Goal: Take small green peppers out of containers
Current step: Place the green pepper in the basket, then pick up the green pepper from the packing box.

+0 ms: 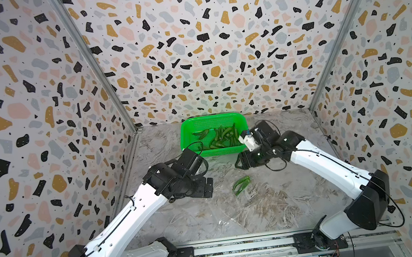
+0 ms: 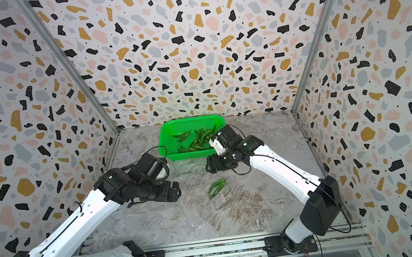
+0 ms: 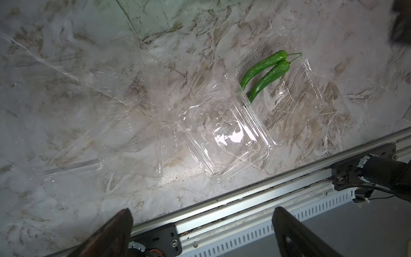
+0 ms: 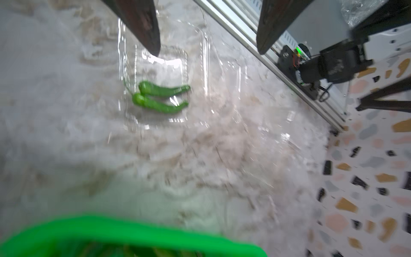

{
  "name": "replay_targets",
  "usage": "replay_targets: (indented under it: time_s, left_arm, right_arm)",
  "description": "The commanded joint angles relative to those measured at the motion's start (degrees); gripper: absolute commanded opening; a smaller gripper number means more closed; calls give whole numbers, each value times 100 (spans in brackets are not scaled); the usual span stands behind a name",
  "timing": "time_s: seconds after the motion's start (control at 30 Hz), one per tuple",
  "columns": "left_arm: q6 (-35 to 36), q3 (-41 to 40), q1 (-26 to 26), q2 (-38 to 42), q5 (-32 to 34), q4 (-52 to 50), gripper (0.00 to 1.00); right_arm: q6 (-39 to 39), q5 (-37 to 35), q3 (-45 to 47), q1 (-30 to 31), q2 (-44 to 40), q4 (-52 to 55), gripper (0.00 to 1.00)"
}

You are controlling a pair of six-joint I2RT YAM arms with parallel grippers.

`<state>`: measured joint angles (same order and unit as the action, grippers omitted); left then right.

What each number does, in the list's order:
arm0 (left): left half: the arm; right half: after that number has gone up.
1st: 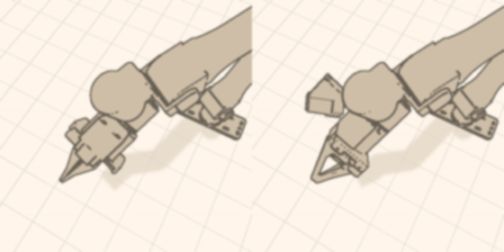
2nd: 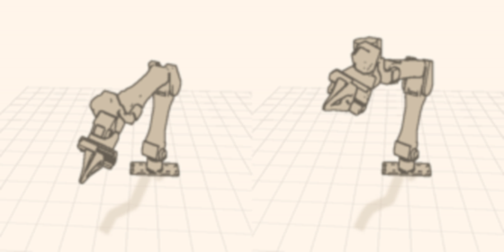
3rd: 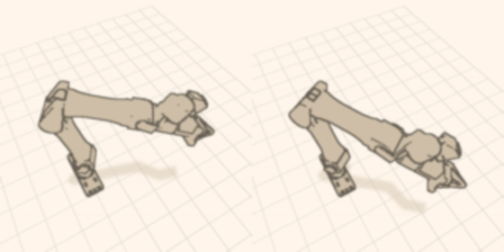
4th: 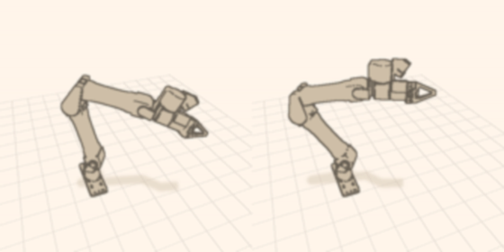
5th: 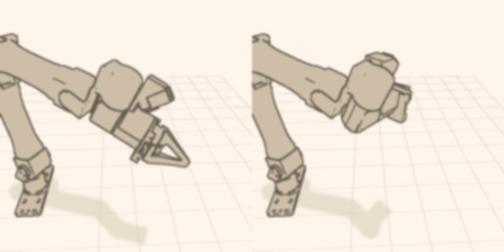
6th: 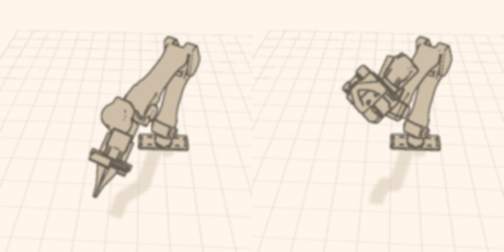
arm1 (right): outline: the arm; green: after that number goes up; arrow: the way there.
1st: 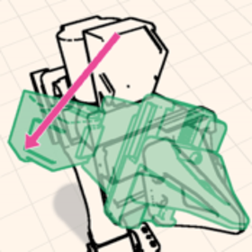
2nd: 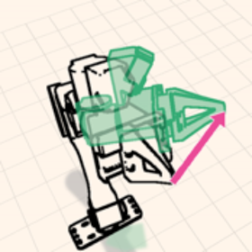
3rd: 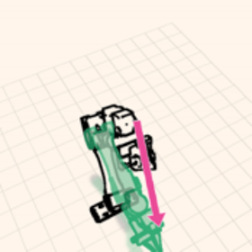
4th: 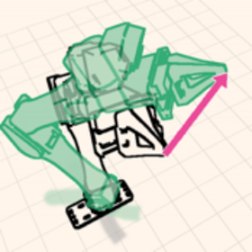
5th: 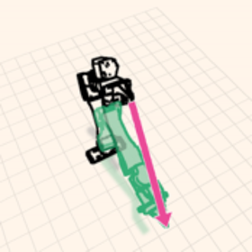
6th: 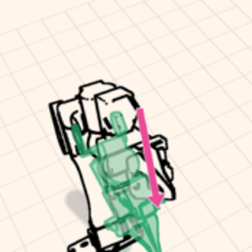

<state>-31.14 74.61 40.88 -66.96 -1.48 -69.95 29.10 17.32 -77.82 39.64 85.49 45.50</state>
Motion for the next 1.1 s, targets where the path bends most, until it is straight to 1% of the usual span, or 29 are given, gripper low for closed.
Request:
replay_targets:
  time_s: [0.0, 0.13, 0.23, 0.4, 0.53, 0.7, 0.73, 0.77, 0.8, 0.87, 0.93, 1.0, 1.07]
  left_arm:
    - [-68, -119, -37, 81, -77, 88, 99]
    - [-130, -307, -37, 238, -98, 40, 99]
    - [-176, -414, -37, 361, -90, -31, 99]
    - [-182, -496, -37, 498, -39, -156, 99]
    - [-182, -510, -37, 550, -11, -212, 99]
    - [-196, -526, -37, 569, -13, -205, 99]
    - [-192, -537, -37, 570, -15, -199, 99]
    - [-183, -544, -37, 570, -19, -194, 99]
    - [-182, -551, -37, 572, -19, -186, 99]
    - [-170, -561, -37, 579, -17, -178, 99]
    - [-148, -575, -37, 587, -20, -163, 99]
    - [-130, -588, -37, 576, -19, -145, 99]
    - [-112, -588, -37, 579, -19, -124, 99]
  right_arm:
    - [807, 30, 917, 104, -340, -424, 70]
    - [1136, -133, 1708, 176, -294, -998, 70]
    - [1168, -399, 1850, 167, 90, -1244, 70]
    - [1094, -793, 1611, 141, 886, -1558, 70]
    - [988, -976, 1172, 137, 1583, -1479, 70]
    - [1038, -1323, 919, 150, 1961, -1410, 67]
    - [1062, -1390, 907, 150, 1988, -1412, 65]
    - [1076, -1423, 909, 157, 2003, -1411, 60]
    - [1087, -1433, 917, 158, 2000, -1425, 53]
    - [1101, -1418, 940, 180, 1942, -1436, 37]
    - [1124, -1463, 953, 217, 1805, -1404, 25]
    - [1124, -1503, 975, 243, 1608, -1378, 18]
    - [1132, -1536, 967, 246, 1340, -1286, 14]
